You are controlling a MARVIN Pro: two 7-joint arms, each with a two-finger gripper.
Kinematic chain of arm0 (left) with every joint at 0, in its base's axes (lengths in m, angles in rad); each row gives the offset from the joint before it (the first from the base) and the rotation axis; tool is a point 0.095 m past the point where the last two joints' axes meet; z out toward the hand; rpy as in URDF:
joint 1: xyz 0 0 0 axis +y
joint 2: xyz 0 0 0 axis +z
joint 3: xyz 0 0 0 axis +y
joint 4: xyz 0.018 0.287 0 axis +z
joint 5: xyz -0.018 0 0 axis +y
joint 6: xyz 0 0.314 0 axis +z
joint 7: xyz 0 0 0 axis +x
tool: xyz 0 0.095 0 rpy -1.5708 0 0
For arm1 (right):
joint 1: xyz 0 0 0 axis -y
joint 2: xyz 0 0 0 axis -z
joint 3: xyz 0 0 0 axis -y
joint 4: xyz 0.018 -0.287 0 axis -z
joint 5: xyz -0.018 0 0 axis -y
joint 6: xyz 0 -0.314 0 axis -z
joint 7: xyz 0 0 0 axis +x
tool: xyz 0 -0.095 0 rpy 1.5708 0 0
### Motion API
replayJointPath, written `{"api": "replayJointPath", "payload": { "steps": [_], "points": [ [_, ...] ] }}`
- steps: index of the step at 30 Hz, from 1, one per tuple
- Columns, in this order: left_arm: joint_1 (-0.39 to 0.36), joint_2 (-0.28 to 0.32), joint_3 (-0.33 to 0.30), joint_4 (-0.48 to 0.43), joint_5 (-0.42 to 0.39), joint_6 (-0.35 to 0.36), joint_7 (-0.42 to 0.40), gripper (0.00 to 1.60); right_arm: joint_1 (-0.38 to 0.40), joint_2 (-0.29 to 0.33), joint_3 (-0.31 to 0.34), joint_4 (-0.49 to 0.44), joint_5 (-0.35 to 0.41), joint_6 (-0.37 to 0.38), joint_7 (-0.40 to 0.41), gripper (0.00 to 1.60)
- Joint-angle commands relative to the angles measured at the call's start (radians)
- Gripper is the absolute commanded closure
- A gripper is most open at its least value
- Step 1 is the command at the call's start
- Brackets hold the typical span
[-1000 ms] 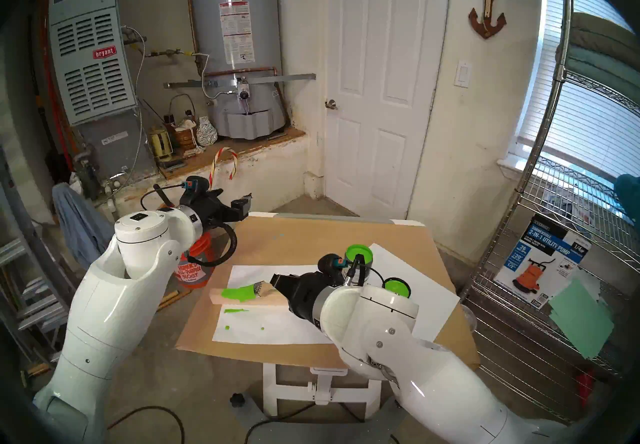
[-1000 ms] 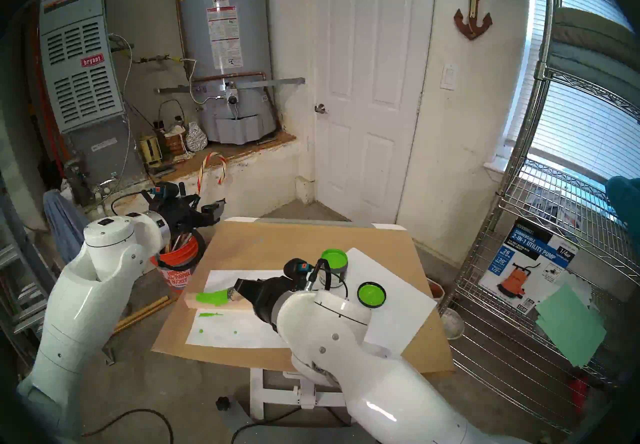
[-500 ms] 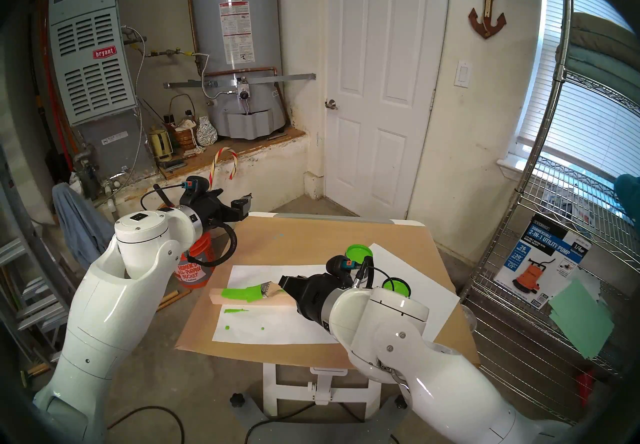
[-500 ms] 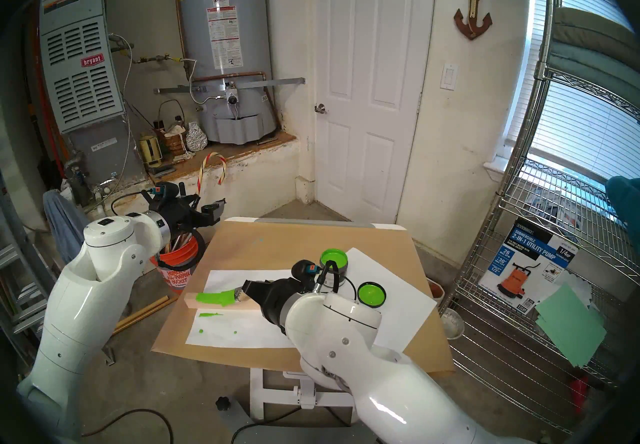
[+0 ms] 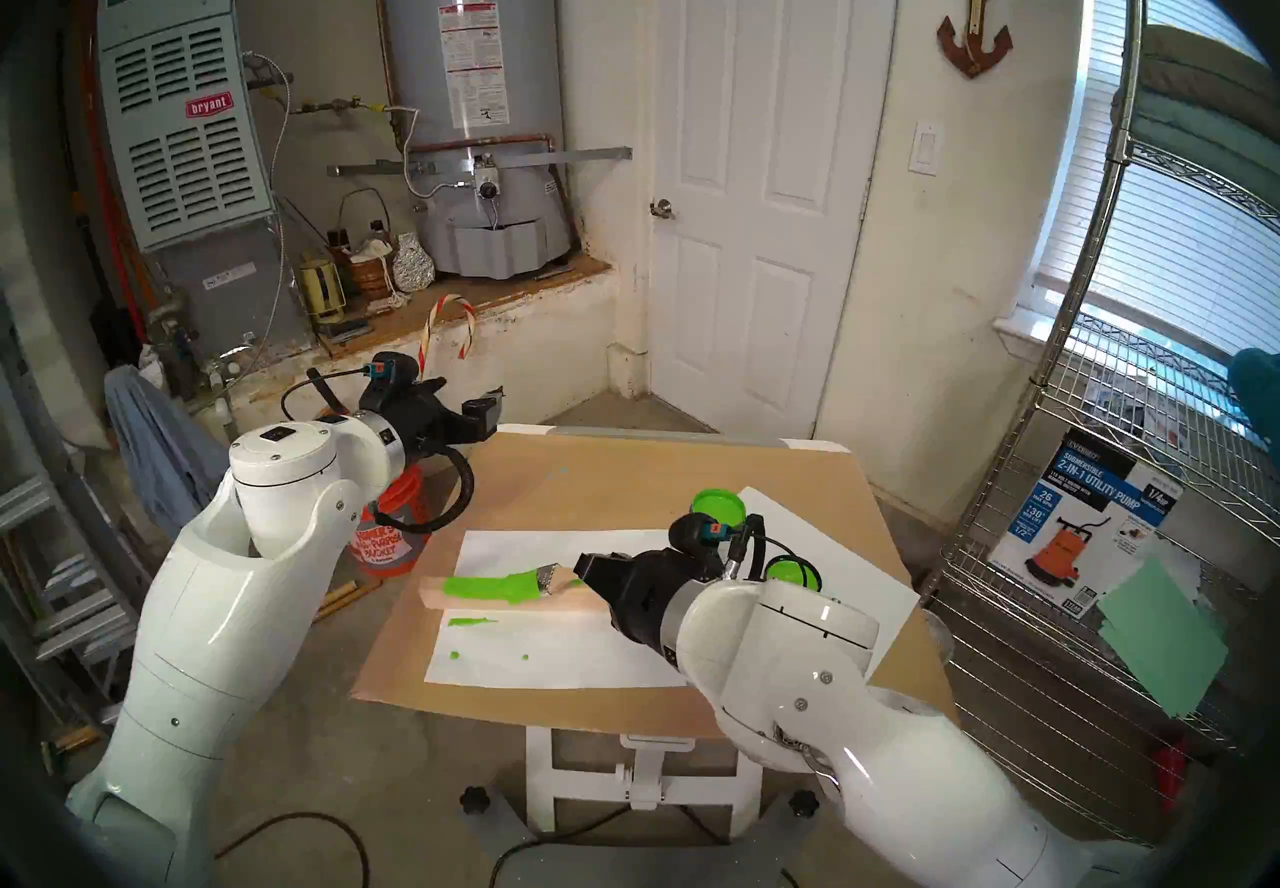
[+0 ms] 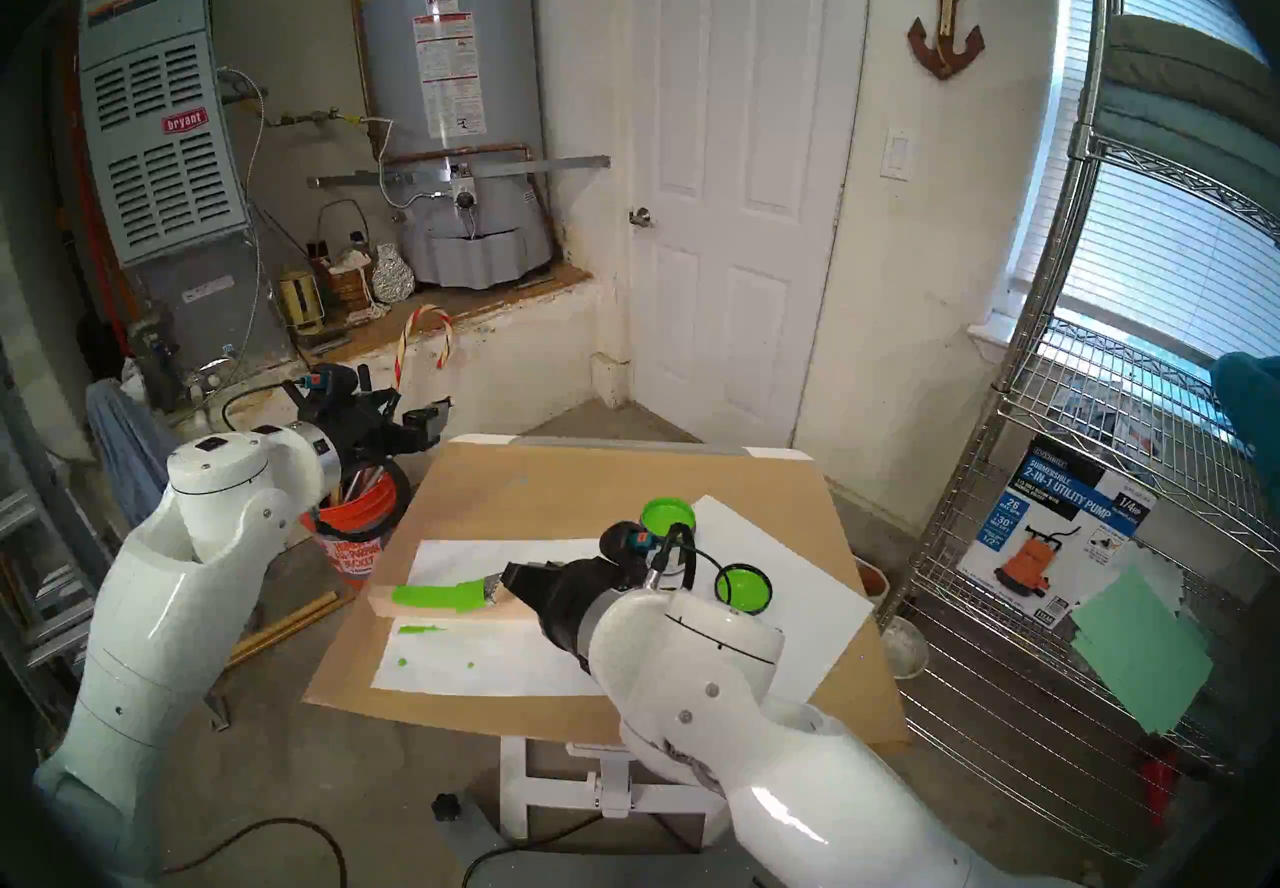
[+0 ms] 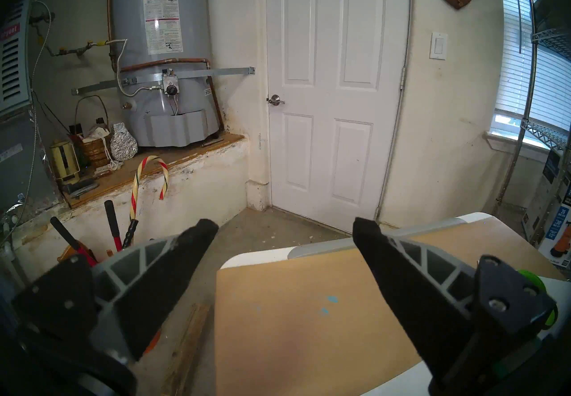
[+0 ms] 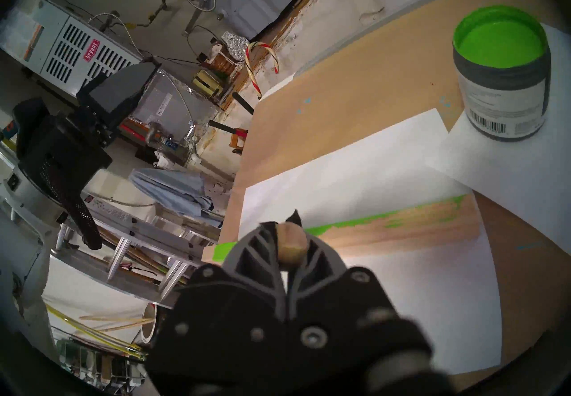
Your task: Pick up brush, dip the brush into paint, and paint the wood
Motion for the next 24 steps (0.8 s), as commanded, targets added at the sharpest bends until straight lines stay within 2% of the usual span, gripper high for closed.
{"api": "replayJointPath", "payload": {
  "steps": [1,24],
  "points": [
    [-0.009,0.002,-0.009,-0.017,-0.002,-0.002,0.001,0.0,0.002,0.004,0.007,-0.021,-0.001,0.0,0.003,1.6],
    [-0.009,0.002,-0.009,-0.017,-0.002,-0.002,0.001,0.0,-0.025,0.064,0.046,-0.058,0.011,0.003,0.009,1.6]
  ]
}}
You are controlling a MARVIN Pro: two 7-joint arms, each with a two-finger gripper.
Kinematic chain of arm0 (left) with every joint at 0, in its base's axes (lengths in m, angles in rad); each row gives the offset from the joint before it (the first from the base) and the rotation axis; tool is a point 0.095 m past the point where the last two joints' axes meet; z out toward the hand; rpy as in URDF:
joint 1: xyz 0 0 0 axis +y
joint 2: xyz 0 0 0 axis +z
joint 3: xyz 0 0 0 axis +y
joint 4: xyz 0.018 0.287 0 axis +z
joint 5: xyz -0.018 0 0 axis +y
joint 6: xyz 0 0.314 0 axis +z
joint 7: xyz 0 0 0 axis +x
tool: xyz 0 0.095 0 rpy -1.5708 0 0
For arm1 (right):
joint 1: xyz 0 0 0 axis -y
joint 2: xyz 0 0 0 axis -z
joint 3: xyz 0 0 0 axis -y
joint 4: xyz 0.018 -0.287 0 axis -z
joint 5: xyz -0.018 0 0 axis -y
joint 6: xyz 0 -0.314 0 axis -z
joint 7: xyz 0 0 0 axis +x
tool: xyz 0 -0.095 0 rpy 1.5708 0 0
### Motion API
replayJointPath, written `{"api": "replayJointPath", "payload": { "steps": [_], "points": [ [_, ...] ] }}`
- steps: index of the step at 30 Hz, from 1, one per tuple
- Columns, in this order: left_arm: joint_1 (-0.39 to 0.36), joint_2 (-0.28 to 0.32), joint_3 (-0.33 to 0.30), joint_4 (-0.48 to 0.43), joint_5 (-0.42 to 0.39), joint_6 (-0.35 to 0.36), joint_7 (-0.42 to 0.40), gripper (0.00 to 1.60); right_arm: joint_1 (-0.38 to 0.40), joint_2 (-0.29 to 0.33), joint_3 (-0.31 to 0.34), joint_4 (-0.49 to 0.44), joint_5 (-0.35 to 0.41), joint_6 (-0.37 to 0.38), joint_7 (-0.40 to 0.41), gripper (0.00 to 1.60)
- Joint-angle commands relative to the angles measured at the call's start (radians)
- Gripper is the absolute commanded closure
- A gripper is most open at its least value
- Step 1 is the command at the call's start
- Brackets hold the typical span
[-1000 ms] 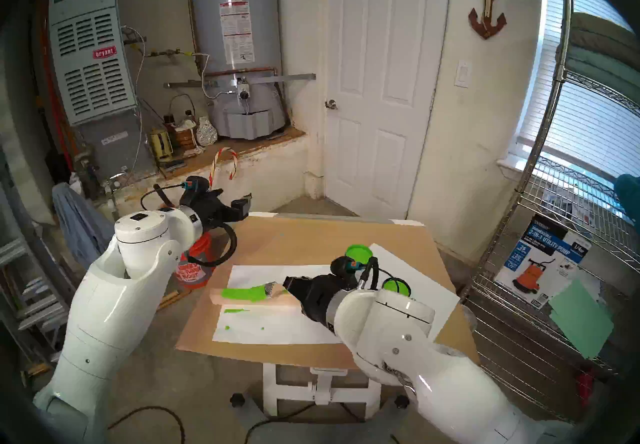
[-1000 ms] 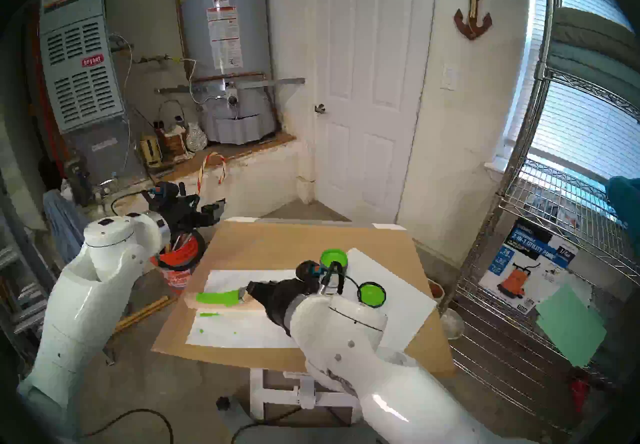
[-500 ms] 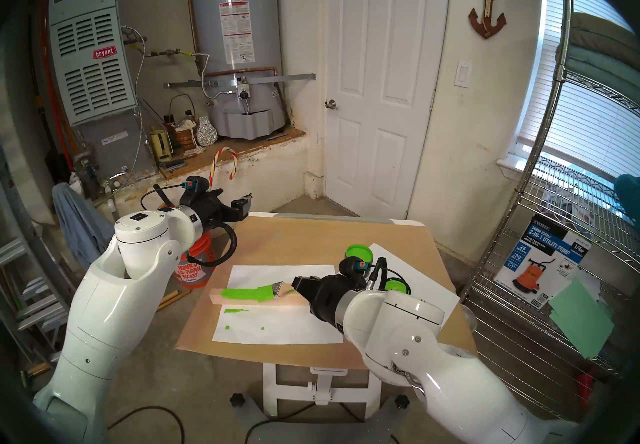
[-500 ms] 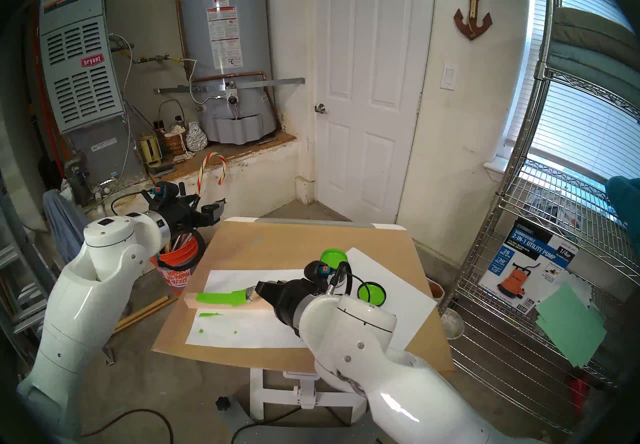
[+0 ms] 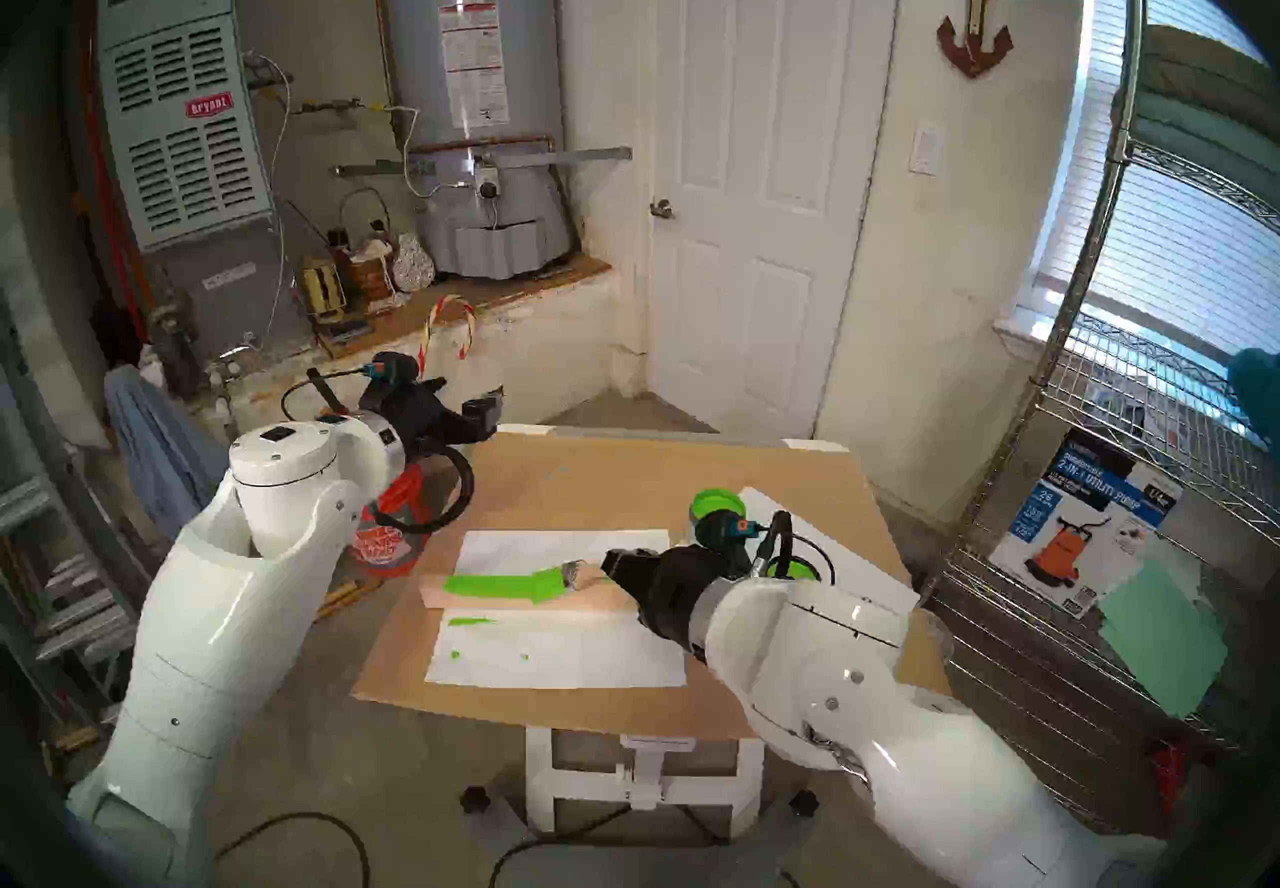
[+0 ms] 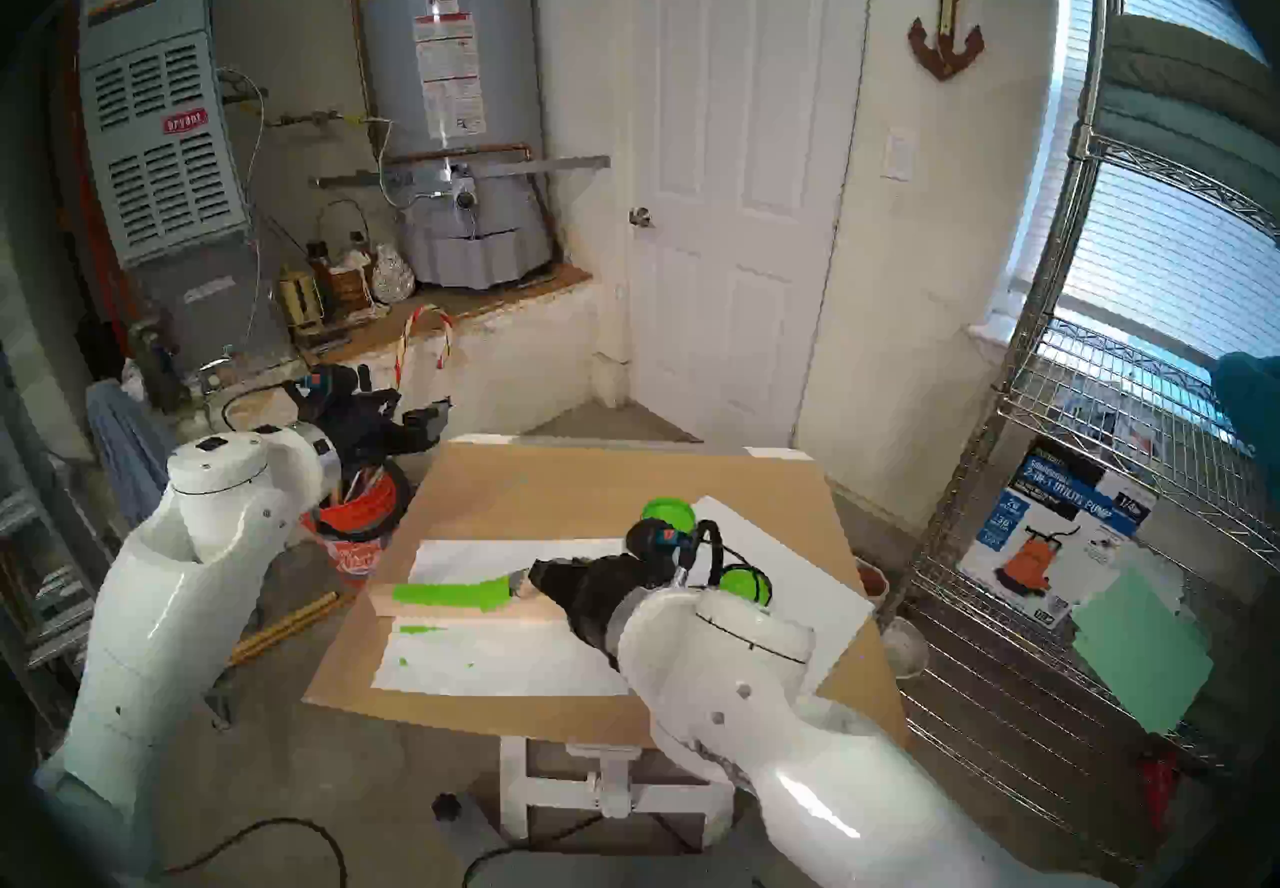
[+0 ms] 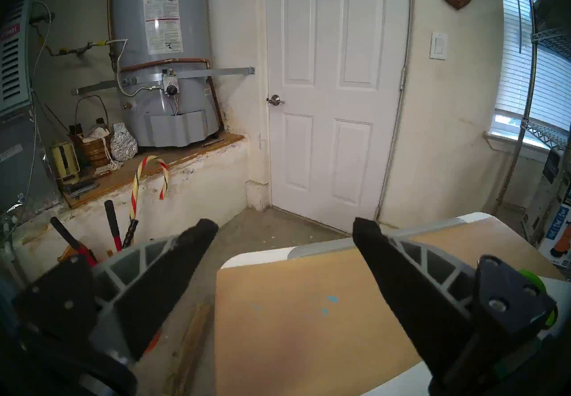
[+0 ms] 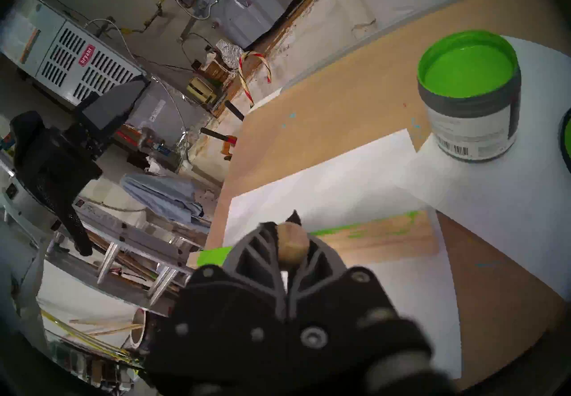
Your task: Pick up brush, dip the brush into paint, and paint the wood
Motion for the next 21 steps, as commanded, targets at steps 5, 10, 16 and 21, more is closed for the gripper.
{"api": "replayJointPath", "payload": {
  "steps": [5,10,16,21],
  "points": [
    [-0.009,0.002,-0.009,-0.017,-0.002,-0.002,0.001,0.0,-0.009,0.015,0.006,-0.025,0.005,0.001,0.004,1.6],
    [-0.009,0.002,-0.009,-0.017,-0.002,-0.002,0.001,0.0,-0.017,0.028,0.011,-0.034,0.001,-0.002,0.006,1.6],
    [-0.009,0.002,-0.009,-0.017,-0.002,-0.002,0.001,0.0,-0.028,0.045,0.023,-0.042,0.002,-0.003,0.008,1.6],
    [-0.009,0.002,-0.009,-0.017,-0.002,-0.002,0.001,0.0,-0.038,0.057,0.033,-0.049,0.001,-0.005,0.011,1.6]
  ]
}}
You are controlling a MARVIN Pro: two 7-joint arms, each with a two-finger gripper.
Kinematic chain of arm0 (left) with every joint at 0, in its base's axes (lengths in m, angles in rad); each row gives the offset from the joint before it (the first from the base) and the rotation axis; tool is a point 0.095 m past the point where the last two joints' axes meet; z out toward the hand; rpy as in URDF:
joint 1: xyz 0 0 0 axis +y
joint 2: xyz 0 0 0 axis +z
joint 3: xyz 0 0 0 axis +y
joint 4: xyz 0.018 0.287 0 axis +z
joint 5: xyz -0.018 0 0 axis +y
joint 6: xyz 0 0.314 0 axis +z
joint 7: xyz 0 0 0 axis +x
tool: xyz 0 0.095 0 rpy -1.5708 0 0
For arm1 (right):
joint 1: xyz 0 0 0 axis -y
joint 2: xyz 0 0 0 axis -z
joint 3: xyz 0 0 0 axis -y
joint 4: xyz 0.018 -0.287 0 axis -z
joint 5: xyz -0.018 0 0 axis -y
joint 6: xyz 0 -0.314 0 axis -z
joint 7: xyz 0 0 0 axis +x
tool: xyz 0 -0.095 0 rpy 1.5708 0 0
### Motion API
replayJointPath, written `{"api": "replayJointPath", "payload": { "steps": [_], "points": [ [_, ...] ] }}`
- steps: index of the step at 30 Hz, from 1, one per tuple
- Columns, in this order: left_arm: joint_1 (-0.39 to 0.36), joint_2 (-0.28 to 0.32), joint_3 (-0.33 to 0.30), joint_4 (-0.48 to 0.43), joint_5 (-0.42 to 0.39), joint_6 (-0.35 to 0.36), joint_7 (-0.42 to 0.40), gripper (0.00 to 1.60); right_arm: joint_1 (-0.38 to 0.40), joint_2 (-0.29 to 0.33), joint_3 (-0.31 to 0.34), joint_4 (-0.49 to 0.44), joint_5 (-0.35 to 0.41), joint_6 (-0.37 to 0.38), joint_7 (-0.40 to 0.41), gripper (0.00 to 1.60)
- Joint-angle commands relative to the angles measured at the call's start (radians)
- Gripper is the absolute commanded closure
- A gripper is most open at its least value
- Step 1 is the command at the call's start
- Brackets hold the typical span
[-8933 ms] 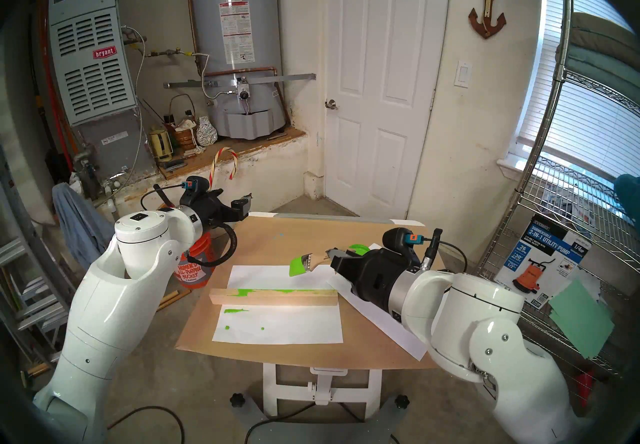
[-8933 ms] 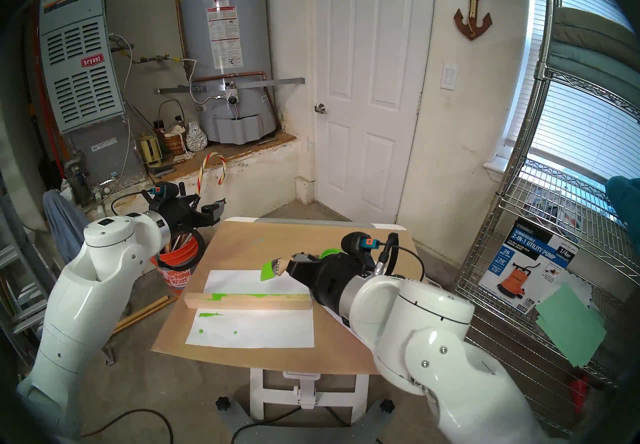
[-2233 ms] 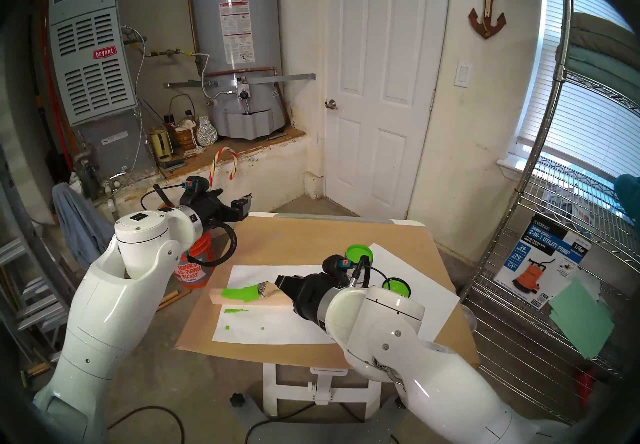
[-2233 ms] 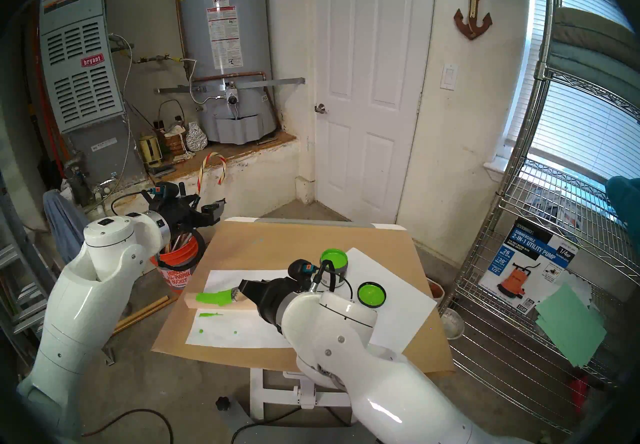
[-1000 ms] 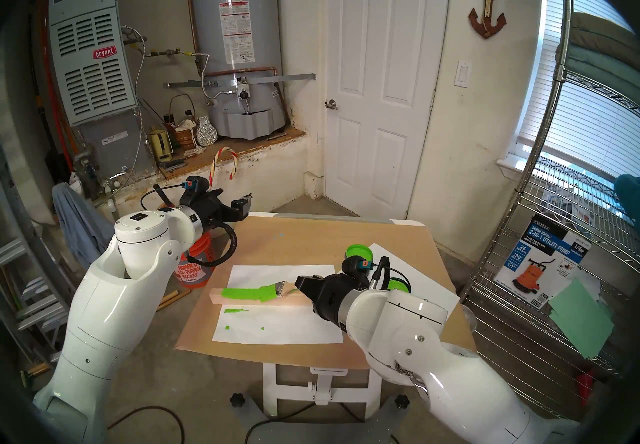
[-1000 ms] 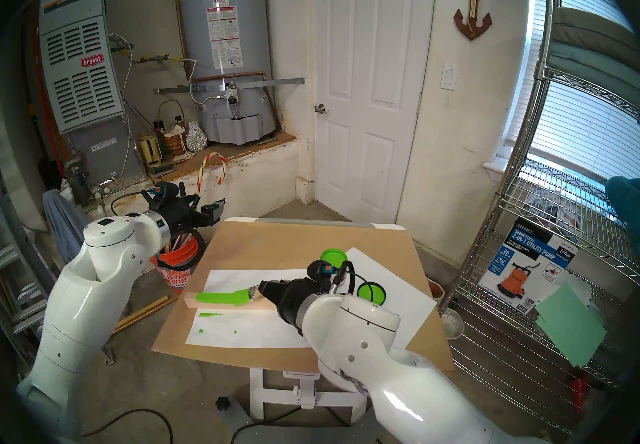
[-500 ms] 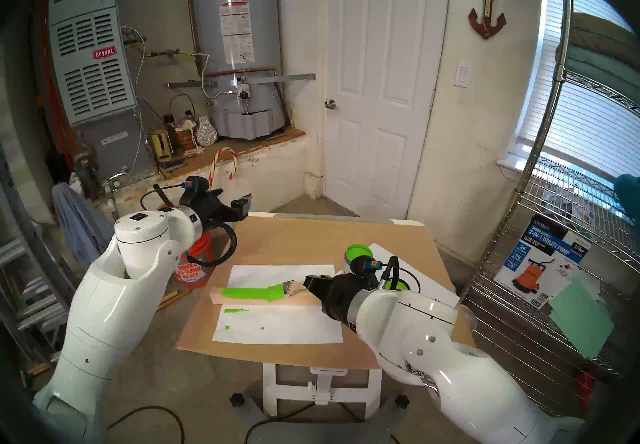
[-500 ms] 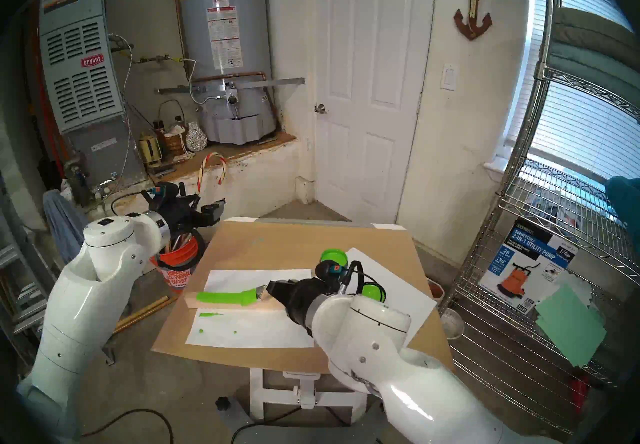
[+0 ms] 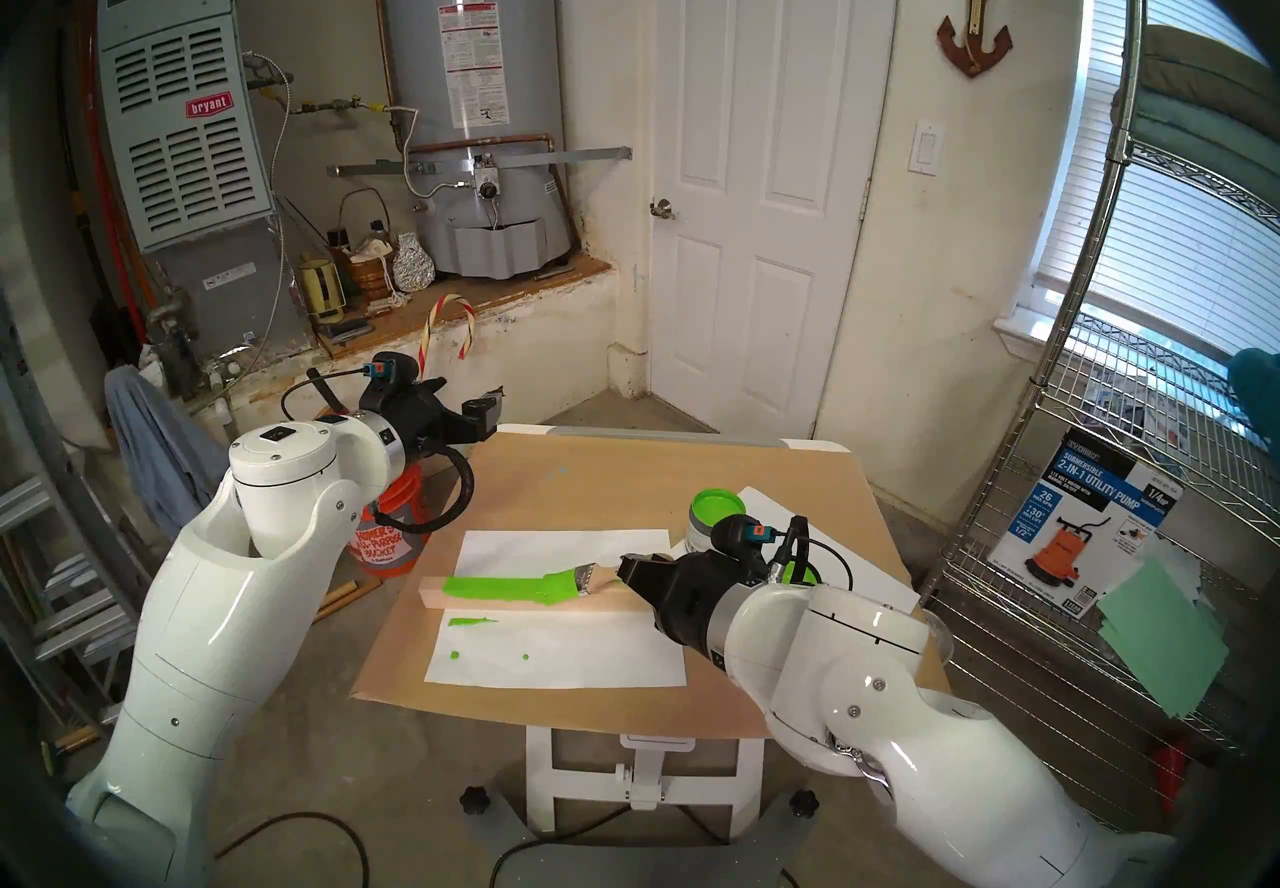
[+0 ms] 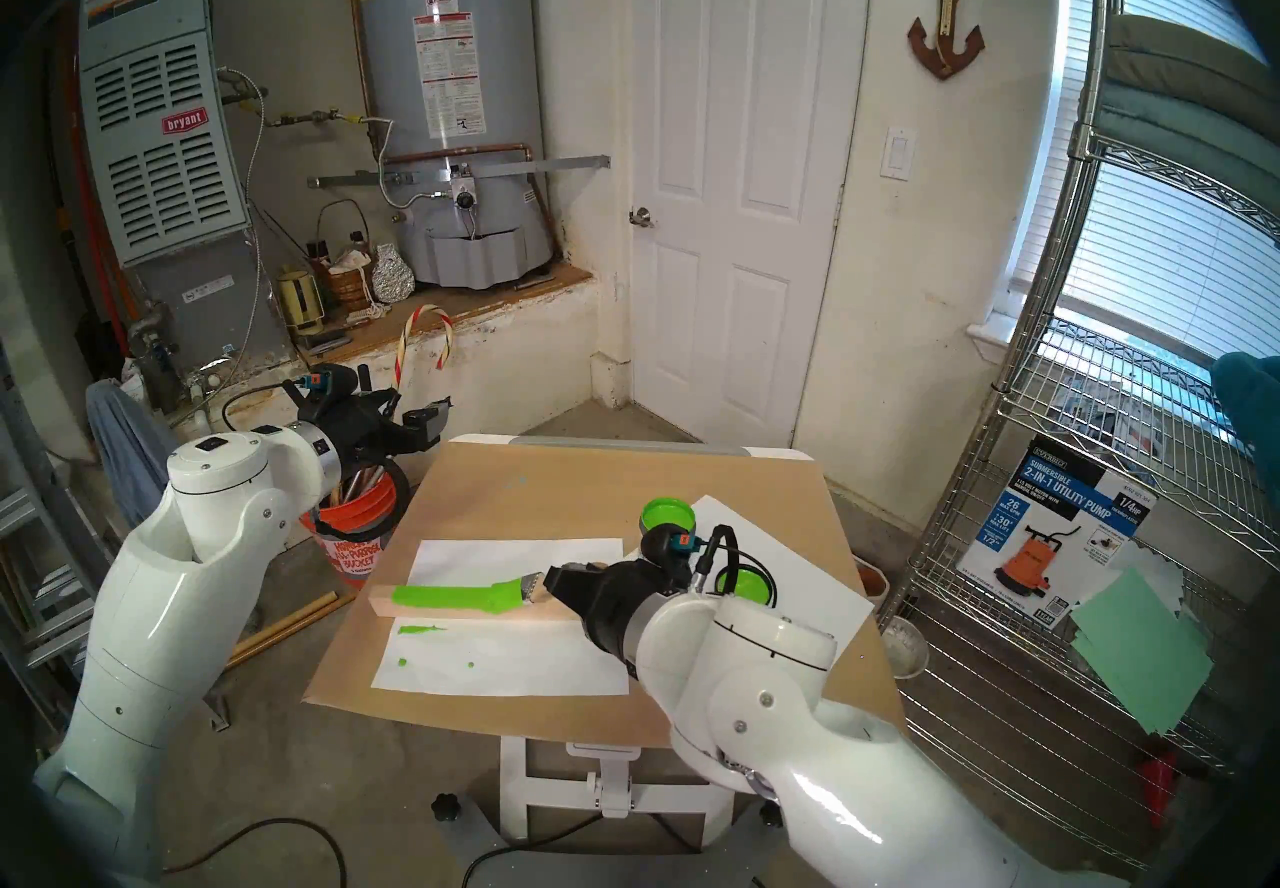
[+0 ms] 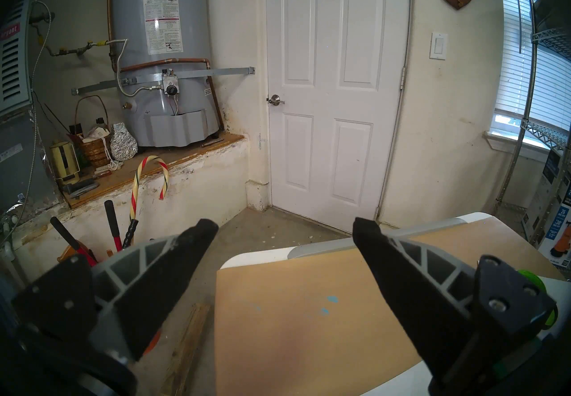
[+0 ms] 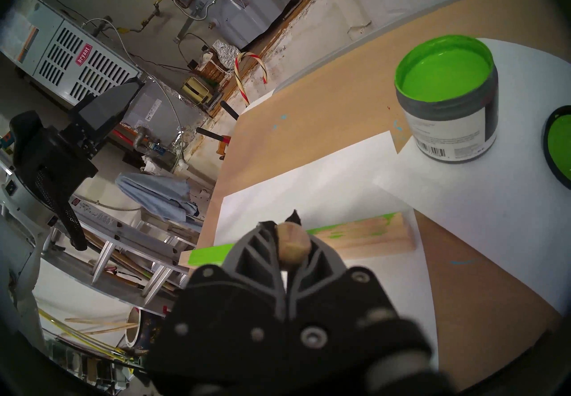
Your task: Pick up brush, dip the brush into paint, and paint the wood
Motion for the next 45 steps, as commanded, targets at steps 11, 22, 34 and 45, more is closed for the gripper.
{"api": "replayJointPath", "payload": {
  "steps": [11,22,34,45],
  "points": [
    [-0.009,0.002,-0.009,-0.017,-0.002,-0.002,0.001,0.0,-0.036,0.052,0.043,-0.038,0.0,-0.006,0.014,1.6],
    [-0.009,0.002,-0.009,-0.017,-0.002,-0.002,0.001,0.0,-0.067,0.085,0.072,-0.054,-0.003,-0.012,0.028,1.6],
    [-0.009,0.002,-0.009,-0.017,-0.002,-0.002,0.001,0.0,-0.096,0.123,0.108,-0.067,-0.007,-0.018,0.045,1.6],
    [-0.009,0.002,-0.009,-0.017,-0.002,-0.002,0.001,0.0,-0.132,0.162,0.136,-0.085,-0.013,-0.022,0.058,1.6]
  ]
}}
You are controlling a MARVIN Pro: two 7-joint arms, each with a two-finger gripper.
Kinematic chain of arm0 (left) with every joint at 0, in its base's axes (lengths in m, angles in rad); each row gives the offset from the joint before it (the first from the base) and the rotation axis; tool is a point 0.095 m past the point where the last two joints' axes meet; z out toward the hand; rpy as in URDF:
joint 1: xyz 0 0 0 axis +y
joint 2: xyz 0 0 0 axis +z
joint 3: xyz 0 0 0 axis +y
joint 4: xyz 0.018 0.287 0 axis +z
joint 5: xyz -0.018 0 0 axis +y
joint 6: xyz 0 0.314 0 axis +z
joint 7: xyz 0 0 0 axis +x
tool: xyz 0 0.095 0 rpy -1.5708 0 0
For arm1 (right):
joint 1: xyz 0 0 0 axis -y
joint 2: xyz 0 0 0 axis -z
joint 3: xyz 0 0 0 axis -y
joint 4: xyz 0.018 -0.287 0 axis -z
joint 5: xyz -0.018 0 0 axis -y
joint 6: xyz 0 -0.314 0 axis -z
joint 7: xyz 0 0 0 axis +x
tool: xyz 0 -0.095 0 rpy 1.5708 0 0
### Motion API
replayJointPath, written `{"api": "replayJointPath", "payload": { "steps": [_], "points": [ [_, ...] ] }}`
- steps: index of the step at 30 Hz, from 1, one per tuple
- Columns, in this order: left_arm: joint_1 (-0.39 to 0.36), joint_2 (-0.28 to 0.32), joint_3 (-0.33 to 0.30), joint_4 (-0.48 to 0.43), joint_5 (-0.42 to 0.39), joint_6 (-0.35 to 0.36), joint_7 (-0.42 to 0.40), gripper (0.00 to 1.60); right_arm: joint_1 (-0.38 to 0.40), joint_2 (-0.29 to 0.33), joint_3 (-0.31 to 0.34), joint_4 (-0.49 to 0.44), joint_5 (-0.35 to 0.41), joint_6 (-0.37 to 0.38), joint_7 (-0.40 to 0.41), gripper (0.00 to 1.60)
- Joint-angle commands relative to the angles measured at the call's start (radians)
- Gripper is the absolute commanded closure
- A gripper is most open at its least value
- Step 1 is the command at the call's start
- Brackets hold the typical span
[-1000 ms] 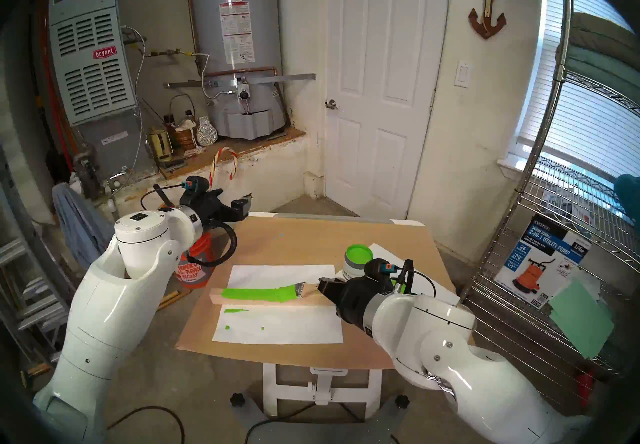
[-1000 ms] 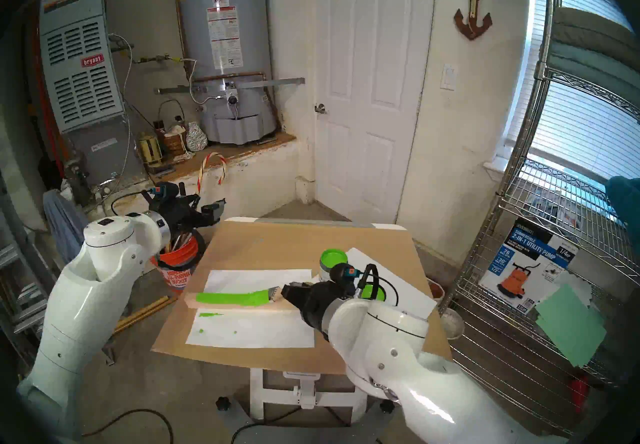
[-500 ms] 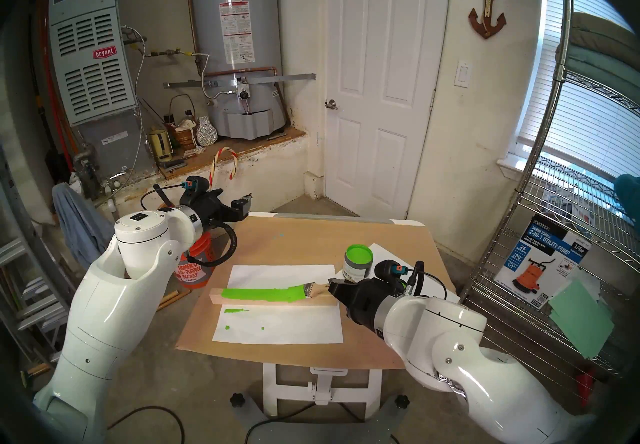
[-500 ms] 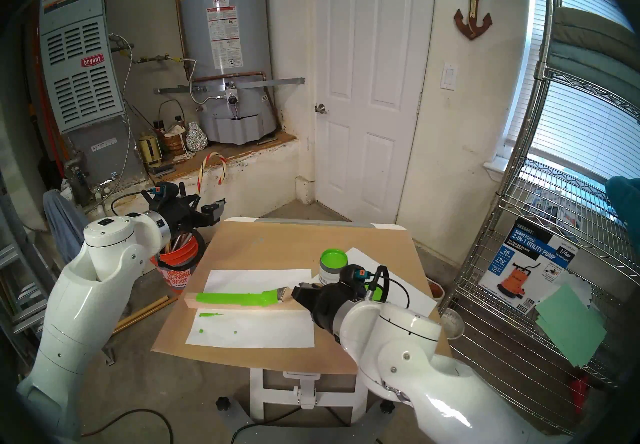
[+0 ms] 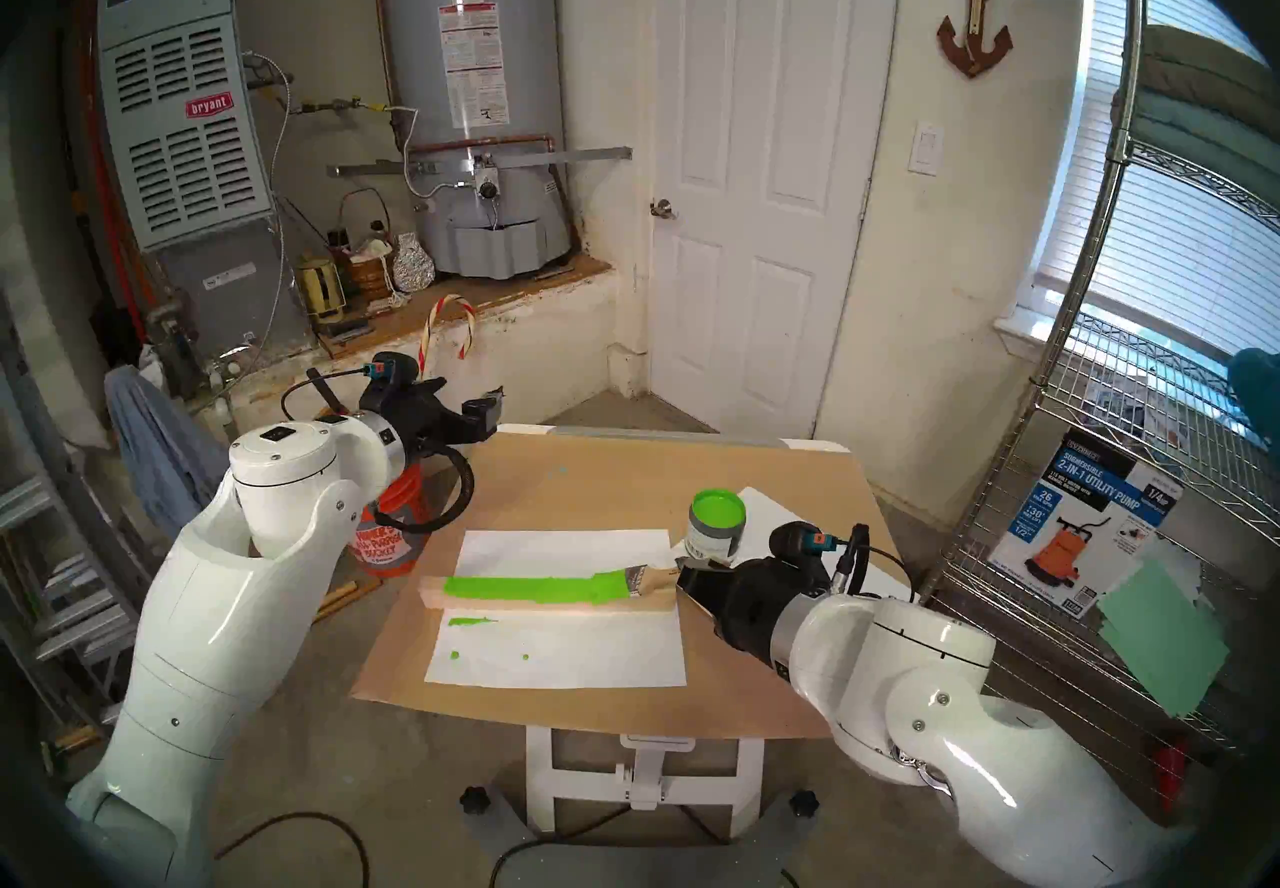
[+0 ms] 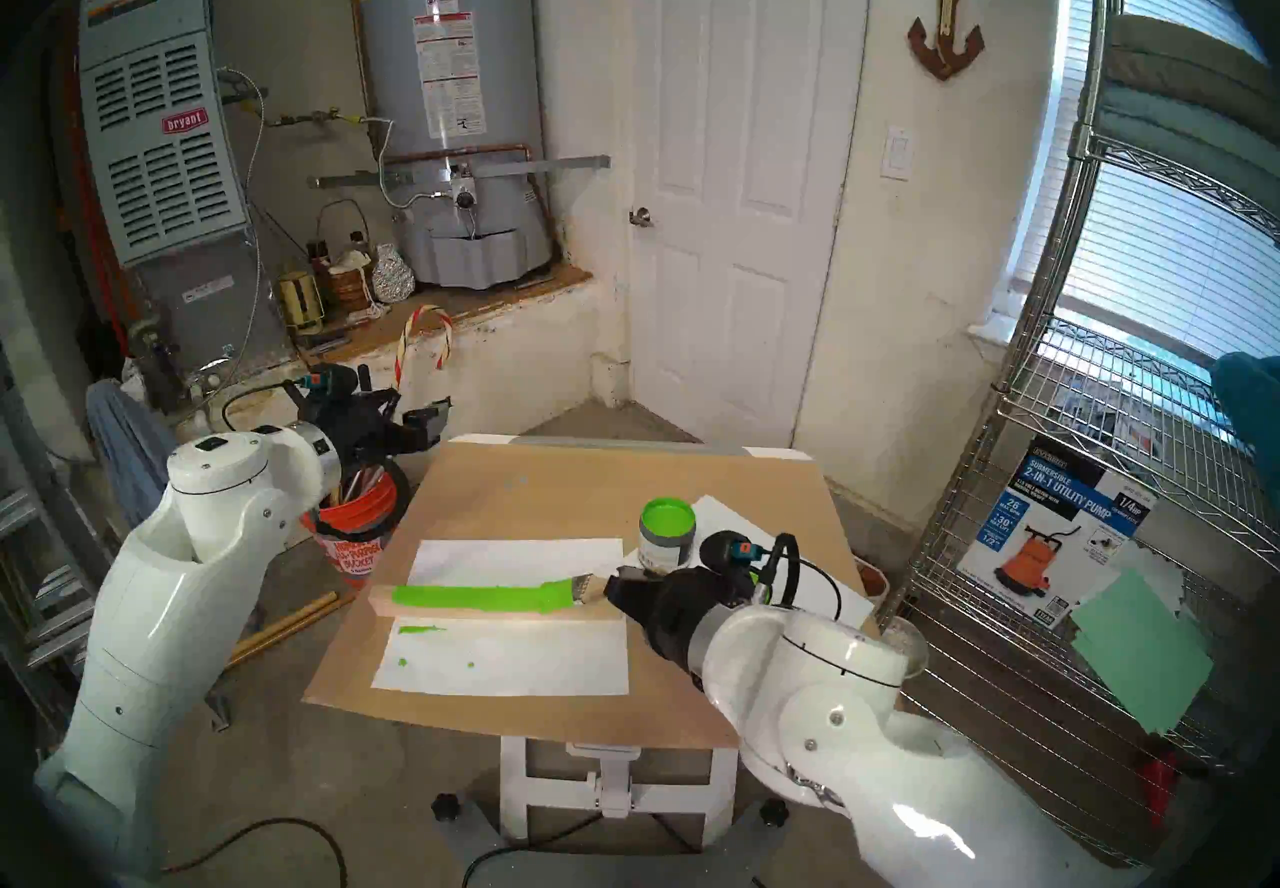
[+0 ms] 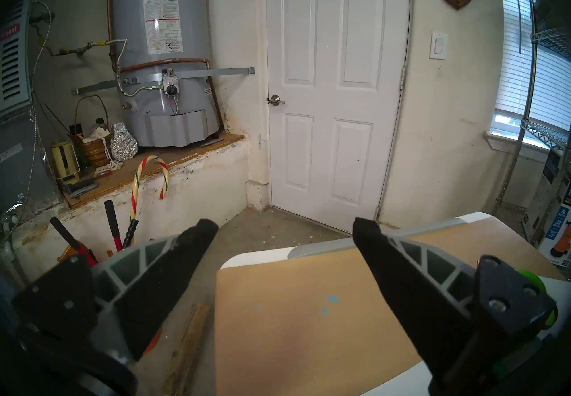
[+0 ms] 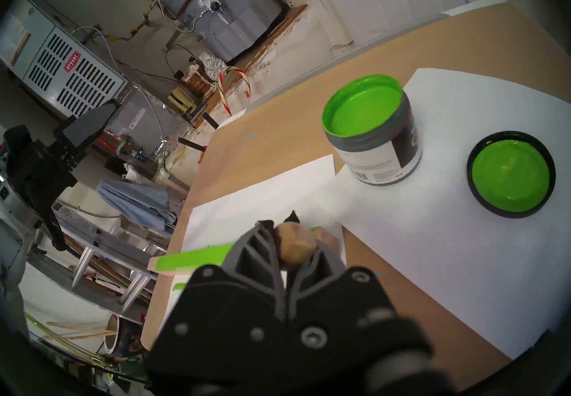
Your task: Pick up brush, dip the brush into paint, and paint the wood
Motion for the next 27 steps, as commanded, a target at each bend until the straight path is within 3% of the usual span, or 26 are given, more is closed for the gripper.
{"api": "replayJointPath", "payload": {
  "steps": [1,27],
  "points": [
    [-0.009,0.002,-0.009,-0.017,-0.002,-0.002,0.001,0.0,-0.02,0.027,0.015,-0.017,-0.004,-0.001,0.0,1.6],
    [-0.009,0.002,-0.009,-0.017,-0.002,-0.002,0.001,0.0,-0.09,0.1,0.082,-0.065,-0.017,-0.012,0.0,1.6]
  ]
}}
